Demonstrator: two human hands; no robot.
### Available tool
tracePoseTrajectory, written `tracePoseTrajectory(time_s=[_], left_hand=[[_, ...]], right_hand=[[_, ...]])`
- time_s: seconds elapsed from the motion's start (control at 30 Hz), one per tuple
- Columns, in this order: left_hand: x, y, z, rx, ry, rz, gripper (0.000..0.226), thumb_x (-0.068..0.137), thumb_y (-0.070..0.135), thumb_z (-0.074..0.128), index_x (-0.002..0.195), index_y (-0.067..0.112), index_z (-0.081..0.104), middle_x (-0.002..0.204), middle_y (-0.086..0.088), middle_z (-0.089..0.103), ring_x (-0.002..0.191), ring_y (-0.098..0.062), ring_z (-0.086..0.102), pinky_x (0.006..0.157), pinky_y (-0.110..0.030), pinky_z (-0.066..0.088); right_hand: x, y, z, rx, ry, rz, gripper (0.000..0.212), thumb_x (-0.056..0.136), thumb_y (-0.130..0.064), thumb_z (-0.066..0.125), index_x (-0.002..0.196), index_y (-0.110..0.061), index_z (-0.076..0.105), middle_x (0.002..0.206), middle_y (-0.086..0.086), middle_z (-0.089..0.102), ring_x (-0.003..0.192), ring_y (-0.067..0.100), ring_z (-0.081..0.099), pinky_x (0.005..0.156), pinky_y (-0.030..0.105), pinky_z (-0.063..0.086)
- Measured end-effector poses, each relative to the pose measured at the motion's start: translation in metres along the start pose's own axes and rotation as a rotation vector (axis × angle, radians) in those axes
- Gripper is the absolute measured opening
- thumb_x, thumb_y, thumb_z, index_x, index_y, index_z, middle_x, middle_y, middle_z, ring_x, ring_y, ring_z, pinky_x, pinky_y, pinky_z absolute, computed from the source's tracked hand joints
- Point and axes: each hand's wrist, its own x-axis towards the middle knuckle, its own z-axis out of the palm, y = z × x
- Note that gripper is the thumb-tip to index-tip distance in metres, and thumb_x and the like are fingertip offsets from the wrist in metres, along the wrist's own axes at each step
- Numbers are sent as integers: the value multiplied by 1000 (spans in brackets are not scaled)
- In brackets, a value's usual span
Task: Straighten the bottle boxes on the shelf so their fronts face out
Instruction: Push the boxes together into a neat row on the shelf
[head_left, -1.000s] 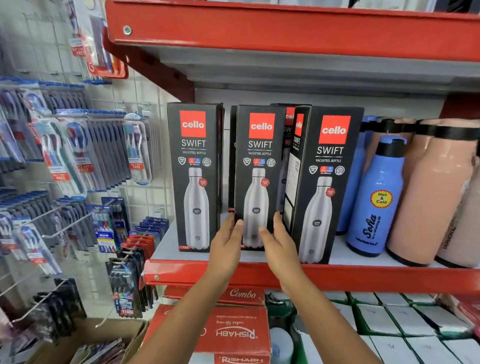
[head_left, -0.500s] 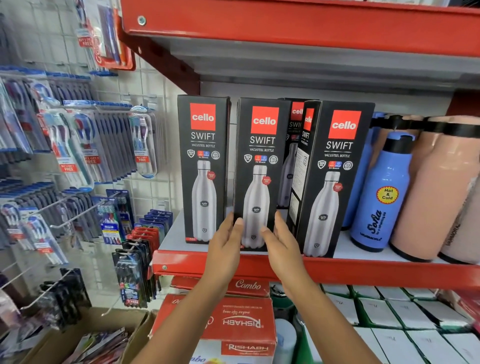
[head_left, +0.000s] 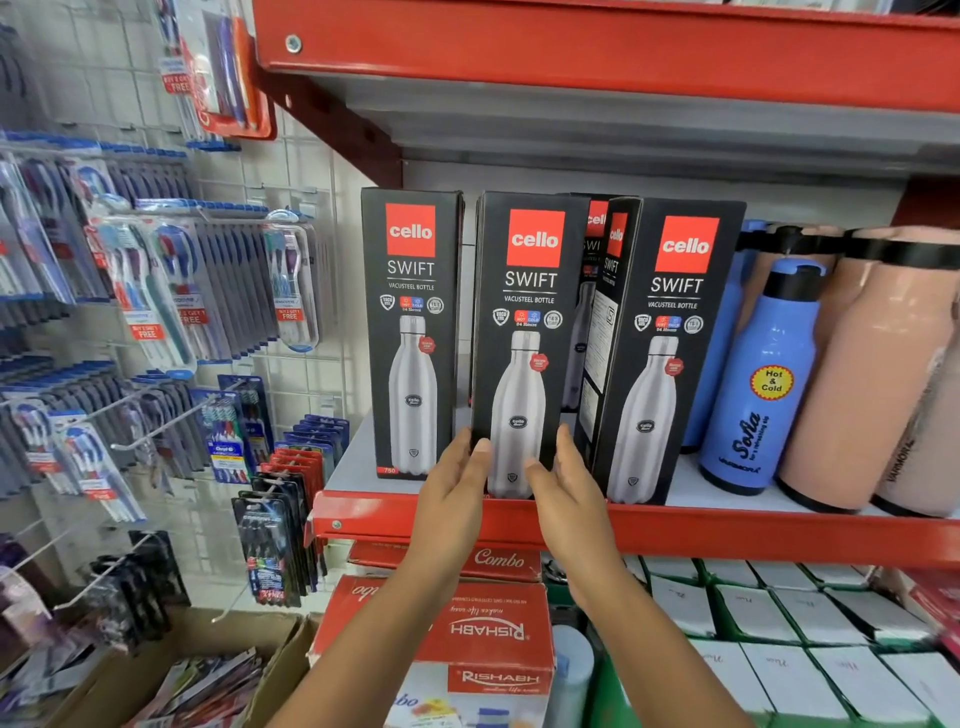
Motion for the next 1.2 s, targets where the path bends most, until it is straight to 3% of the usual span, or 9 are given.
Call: tracePoseTrajectory(time_s=[0.13, 0.2, 0.3, 0.37, 0.47, 0.6, 0.93, 1.07, 1.2], left_hand=[[0, 0, -8, -20, 26, 42, 53, 95, 41, 46, 145, 30, 33, 152, 12, 34, 138, -6, 32, 104, -23, 25], [4, 1, -17, -46, 91, 78, 51, 96, 36, 47, 145, 27, 34, 150, 12, 37, 135, -4, 33, 106, -23, 26], [13, 1, -33, -86, 225, 134, 48, 97, 28, 47, 143, 23, 36, 151, 5, 39, 139, -10, 35, 113, -30, 29], [19, 0, -43, -97, 282, 138, 49, 97, 28, 47, 144, 22, 35, 153, 3, 35, 140, -12, 32, 115, -32, 28], [28, -3, -57, -93, 288, 107, 52, 98, 34, 44, 146, 25, 28, 156, 4, 29, 142, -13, 28, 109, -27, 25], [39, -5, -71, -67, 208, 0, 54, 98, 42, 39, 148, 25, 25, 157, 4, 25, 144, -16, 25, 100, -25, 23], [44, -16, -87, -43, 92, -36, 49, 97, 50, 34, 137, 25, 44, 137, 8, 47, 124, -8, 43, 104, -27, 30], [43, -20, -95, -33, 106, -50, 58, 94, 56, 35, 144, 26, 37, 150, 3, 40, 139, -15, 35, 115, -35, 26], [38, -23, -101, -49, 107, -61, 59, 92, 60, 36, 141, 27, 42, 142, 10, 45, 129, -8, 41, 111, -32, 27]], right_hand=[[-6, -1, 8, -14, 214, -178, 59, 100, -20, 49, 154, -22, 26, 161, -4, 31, 149, 12, 29, 123, 40, 28], [-12, -4, 15, 11, 286, -280, 50, 99, -12, 50, 148, -20, 40, 148, -6, 47, 138, 5, 43, 116, 29, 36], [-19, -10, 31, 101, 213, -304, 41, 98, -6, 51, 135, -23, 52, 127, -13, 59, 117, -13, 55, 97, 4, 41], [-20, -12, 45, 172, 89, -235, 42, 98, -6, 51, 134, -28, 51, 129, -12, 59, 120, -9, 56, 92, -1, 40], [-15, -12, 65, 201, -105, -127, 53, 100, -9, 50, 148, -26, 38, 150, -10, 43, 134, -5, 39, 106, 5, 33], [-1, -16, 84, 171, -184, 12, 63, 101, -20, 48, 156, -28, 19, 164, -9, 22, 149, 6, 23, 124, 34, 21], [11, -23, 97, 182, -154, 88, 64, 102, -19, 45, 157, -24, 12, 166, -3, 16, 153, 14, 18, 125, 36, 18], [5, -24, 96, 203, -175, 89, 63, 102, -18, 46, 156, -24, 15, 166, -4, 17, 152, 13, 21, 121, 33, 20], [-3, -26, 96, 209, -194, 91, 63, 102, -20, 46, 156, -26, 15, 166, -5, 19, 151, 12, 22, 119, 30, 21]])
